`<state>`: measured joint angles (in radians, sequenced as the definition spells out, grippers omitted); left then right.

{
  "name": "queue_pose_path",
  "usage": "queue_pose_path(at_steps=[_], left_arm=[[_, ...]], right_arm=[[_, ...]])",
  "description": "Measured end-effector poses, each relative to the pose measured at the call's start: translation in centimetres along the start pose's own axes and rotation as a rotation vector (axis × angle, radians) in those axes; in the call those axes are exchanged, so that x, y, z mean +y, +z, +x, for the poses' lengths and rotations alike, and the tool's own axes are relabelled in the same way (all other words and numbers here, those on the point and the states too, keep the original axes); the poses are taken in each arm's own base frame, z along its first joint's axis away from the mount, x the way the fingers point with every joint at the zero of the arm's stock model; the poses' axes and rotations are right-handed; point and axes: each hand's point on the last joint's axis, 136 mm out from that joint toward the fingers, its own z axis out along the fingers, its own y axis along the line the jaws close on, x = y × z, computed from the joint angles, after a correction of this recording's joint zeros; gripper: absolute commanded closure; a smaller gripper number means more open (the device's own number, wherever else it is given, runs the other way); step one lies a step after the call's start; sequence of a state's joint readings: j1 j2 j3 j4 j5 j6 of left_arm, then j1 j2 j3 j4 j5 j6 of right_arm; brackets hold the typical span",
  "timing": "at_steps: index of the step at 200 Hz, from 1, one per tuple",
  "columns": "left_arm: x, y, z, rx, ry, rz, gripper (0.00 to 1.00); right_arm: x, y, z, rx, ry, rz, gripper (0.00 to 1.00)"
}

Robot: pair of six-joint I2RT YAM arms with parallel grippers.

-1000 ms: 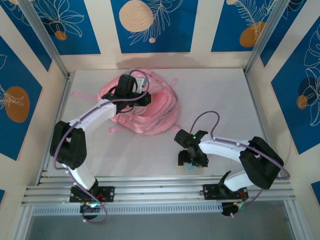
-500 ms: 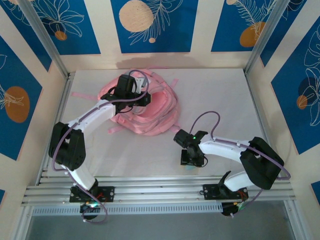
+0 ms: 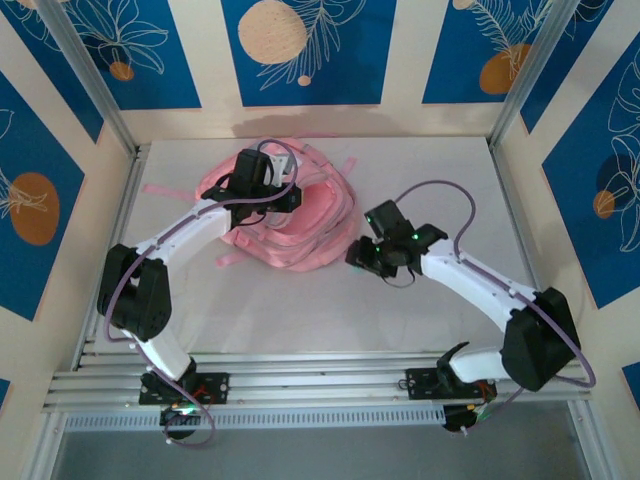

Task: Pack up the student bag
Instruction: Place the loose stationery in the student bag.

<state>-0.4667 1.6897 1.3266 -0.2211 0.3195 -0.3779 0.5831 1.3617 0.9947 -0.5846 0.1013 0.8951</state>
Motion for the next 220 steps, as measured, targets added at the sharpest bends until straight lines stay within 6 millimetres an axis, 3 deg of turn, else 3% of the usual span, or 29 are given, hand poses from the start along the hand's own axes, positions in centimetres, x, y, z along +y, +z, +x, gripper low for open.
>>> queue_pose_path(at_steps=[54,83,95,125,145,166,198,220], left_arm=[[-0.1,0.0,-0.1,-0.003,-0.009,0.007,1.00],[-0.2,0.0,-0.3,-0.009,-0.014,0.011,1.00],[-0.2,0.0,-0.3,-0.010,-0.020,0.011,1.00],[0.1,-0.2,-0.9,-0.032,-0.024,0.002,1.00],[0.1,-0.6,-1.5,-0.051,-0.024,-0.002,1.00],[0.0,-0.6,-1.6,-0.053,-0.025,0.002,1.00],[-0.5,-0.5,-1.2,-0.037,-0.029,0.024,1.00],[-0.6,-0.4,-1.0,-0.031,-0.040,0.034,1.00]], right_arm=[[8.1,3.8,-6.7,-0.041,0.020,-0.199,0.50],[10.3,6.3,-9.3,-0.038,0.071,-0.270,0.50],[10.9,7.5,-9.9,-0.025,0.093,-0.291,0.43],[11.7,9.1,-10.5,0.033,0.134,-0.335,0.14],[11.6,9.1,-10.6,0.046,0.131,-0.346,0.09],[11.4,8.9,-10.7,0.039,0.113,-0.344,0.19],[12.0,8.1,-11.1,0.009,0.071,-0.381,0.56],[12.7,8.3,-11.5,0.002,0.061,-0.406,0.62]])
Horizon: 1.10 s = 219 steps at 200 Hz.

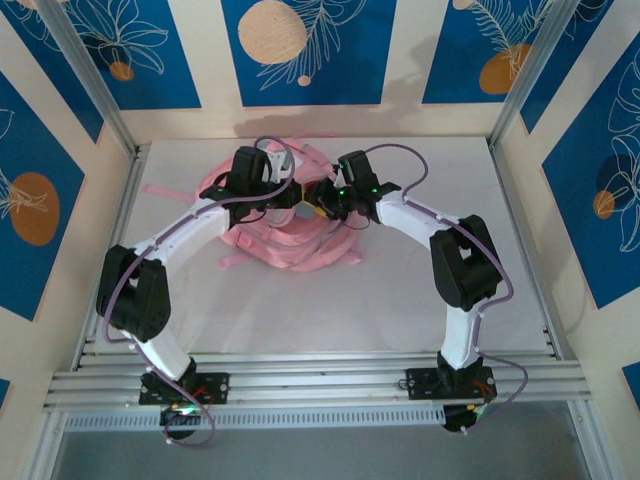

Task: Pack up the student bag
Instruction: Place the loose stationery in the student bag, then close the student bag at the center of the table.

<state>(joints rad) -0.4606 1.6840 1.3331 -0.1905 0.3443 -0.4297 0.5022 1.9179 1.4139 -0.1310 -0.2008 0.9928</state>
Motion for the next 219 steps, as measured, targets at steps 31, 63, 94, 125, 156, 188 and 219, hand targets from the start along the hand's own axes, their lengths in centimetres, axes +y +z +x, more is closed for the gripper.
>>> queue_pose_path(at_steps=[31,63,94,125,156,188,219], left_arm=[[0.0,0.0,-0.1,-0.003,-0.016,0.003,1.00],[0.0,0.1,-0.1,-0.005,-0.031,0.004,1.00],[-0.2,0.2,0.0,-0.001,-0.031,0.013,0.78],[-1.4,0.1,-0.3,-0.010,-0.031,0.052,0.38],[-2.2,-0.9,-1.0,-0.043,-0.015,0.072,0.29],[-1.0,-2.6,0.0,-0.068,-0.019,0.030,0.23],[2.6,-3.9,2.1,-0.066,-0.057,-0.062,0.29]], right_arm=[[0.3,2.0,-0.3,0.023,-0.002,-0.034,0.63],[0.4,2.1,-0.6,0.021,-0.004,-0.047,0.62],[0.1,0.5,0.3,0.032,-0.009,-0.058,0.57],[0.2,-3.3,2.0,0.031,-0.059,-0.042,0.42],[-0.4,-7.1,3.6,0.000,-0.109,0.023,0.29],[-0.4,-7.7,5.9,-0.001,-0.146,0.089,0.27],[-0.1,-5.7,9.3,0.043,-0.188,0.159,0.24]])
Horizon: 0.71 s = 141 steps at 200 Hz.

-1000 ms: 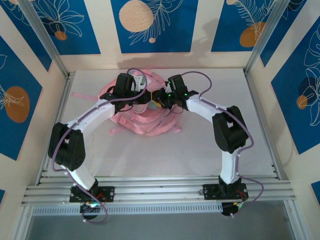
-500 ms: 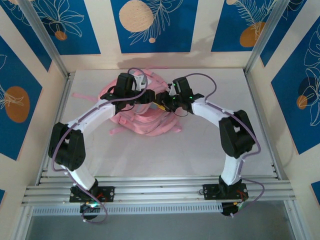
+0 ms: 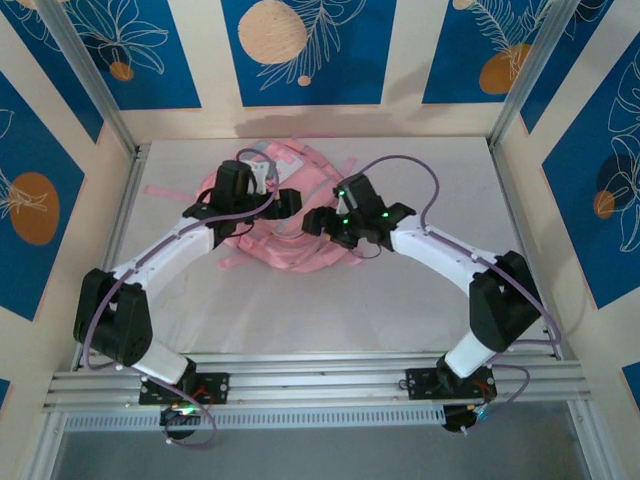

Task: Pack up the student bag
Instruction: Close the student bag at the center of the table, then zip the student bag at the center of the table.

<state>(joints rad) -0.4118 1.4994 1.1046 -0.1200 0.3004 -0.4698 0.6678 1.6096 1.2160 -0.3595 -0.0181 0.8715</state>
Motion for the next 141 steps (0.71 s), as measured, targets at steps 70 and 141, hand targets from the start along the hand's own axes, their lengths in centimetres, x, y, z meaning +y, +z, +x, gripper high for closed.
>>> queue_pose_path(at_steps=[70,141], left_arm=[[4.9,-0.9,7.1,0.142,0.058,-0.124,0.41],[6.4,0.0,9.4,0.224,0.118,-0.146,0.53]], right_arm=[[-1.6,1.4,-1.5,-0.053,-0.003,0.129,0.19],[-10.7,3.3,-0.6,-0.017,0.138,0.264,0.19]])
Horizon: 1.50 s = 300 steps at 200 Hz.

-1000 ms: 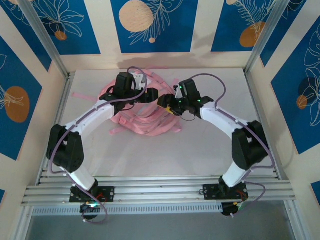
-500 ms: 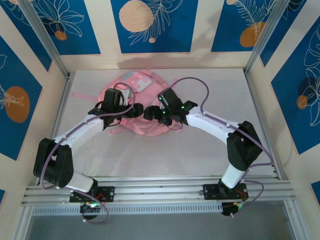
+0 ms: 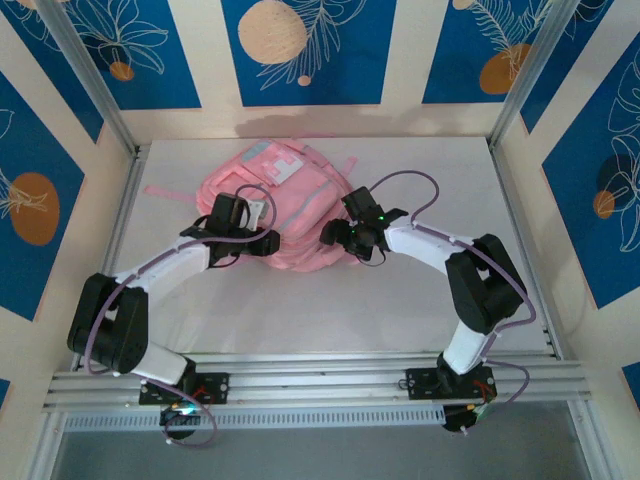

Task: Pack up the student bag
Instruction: Zip the student bag at the center of the table.

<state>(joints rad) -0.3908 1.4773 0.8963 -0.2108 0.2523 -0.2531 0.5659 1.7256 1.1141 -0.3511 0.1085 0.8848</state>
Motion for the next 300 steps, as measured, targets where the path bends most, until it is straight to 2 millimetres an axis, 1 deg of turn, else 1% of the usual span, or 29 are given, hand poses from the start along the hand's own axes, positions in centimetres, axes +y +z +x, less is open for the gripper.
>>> queue_pose_path(at_steps=[20,26,35,52,57,63,79,92,122,141,172,197,201,207,216,222,235,243,247,261,282,300], left_arm=[[0.5,0.6,0.3,0.022,0.008,-0.016,0.52],[0.6,0.7,0.3,0.027,0.012,-0.026,0.54],[0.9,0.9,0.3,0.031,0.015,-0.040,0.63],[1.4,1.0,0.4,0.040,0.026,-0.069,0.87],[1.5,1.0,0.5,0.046,0.020,-0.071,0.92],[1.5,1.0,0.6,0.050,0.023,-0.072,0.94],[1.6,1.1,0.8,0.054,0.035,-0.078,0.96],[1.4,1.1,0.9,0.058,0.041,-0.079,1.00],[0.9,1.0,1.2,0.065,0.040,-0.071,1.00],[-0.4,1.0,1.7,0.072,0.033,-0.041,1.00],[-3.6,1.2,2.2,0.081,0.047,0.008,0.97],[-5.0,1.7,2.0,0.079,0.010,0.038,0.97],[-5.1,2.0,2.0,0.084,-0.001,0.042,0.95],[-5.3,2.4,1.9,0.089,-0.018,0.048,0.89],[-5.4,3.0,1.9,0.096,-0.040,0.056,0.70],[-5.6,3.2,2.0,0.102,-0.062,0.067,0.61],[-6.5,3.3,2.0,0.104,-0.091,0.095,0.48],[-7.0,3.1,1.7,0.091,-0.093,0.109,0.38],[-7.1,2.8,1.5,0.083,-0.103,0.112,0.34],[-7.4,1.7,0.9,0.050,-0.114,0.121,0.26],[-7.4,-0.9,-0.2,-0.023,-0.119,0.131,0.21],[-6.7,-3.0,-1.6,-0.105,-0.127,0.118,0.19]], right_arm=[[0.0,1.0,0.1,0.015,0.004,-0.005,0.19],[0.0,1.2,0.2,0.021,0.005,-0.007,0.19],[0.1,1.5,0.2,0.025,0.005,-0.012,0.19],[0.3,1.8,0.2,0.027,0.005,-0.020,0.19],[0.3,1.9,0.2,0.030,0.005,-0.023,0.19],[0.5,1.9,0.3,0.032,0.004,-0.027,0.19],[0.9,2.2,0.3,0.037,-0.002,-0.034,0.19],[1.1,2.5,0.4,0.043,-0.003,-0.035,0.19],[1.6,3.0,0.4,0.055,-0.003,-0.045,0.19],[2.0,3.1,0.4,0.059,-0.005,-0.053,0.20],[2.5,3.2,0.9,0.063,-0.018,-0.058,0.20],[2.7,3.2,1.1,0.066,-0.025,-0.059,0.20],[2.7,3.2,1.1,0.066,-0.025,-0.059,0.20],[2.7,3.2,1.1,0.064,-0.025,-0.057,0.20],[2.6,3.1,1.1,0.061,-0.025,-0.053,0.20],[2.6,3.1,1.0,0.060,-0.025,-0.050,0.20],[2.7,2.7,1.1,0.055,-0.033,-0.046,0.20],[2.9,2.2,1.1,0.048,-0.043,-0.047,0.20],[3.0,2.0,1.1,0.041,-0.046,-0.047,0.20],[3.5,0.8,0.9,0.019,-0.060,-0.055,0.20],[4.7,-1.2,0.7,-0.021,-0.101,-0.084,0.21],[5.5,-2.1,1.4,-0.029,-0.158,-0.093,0.22]])
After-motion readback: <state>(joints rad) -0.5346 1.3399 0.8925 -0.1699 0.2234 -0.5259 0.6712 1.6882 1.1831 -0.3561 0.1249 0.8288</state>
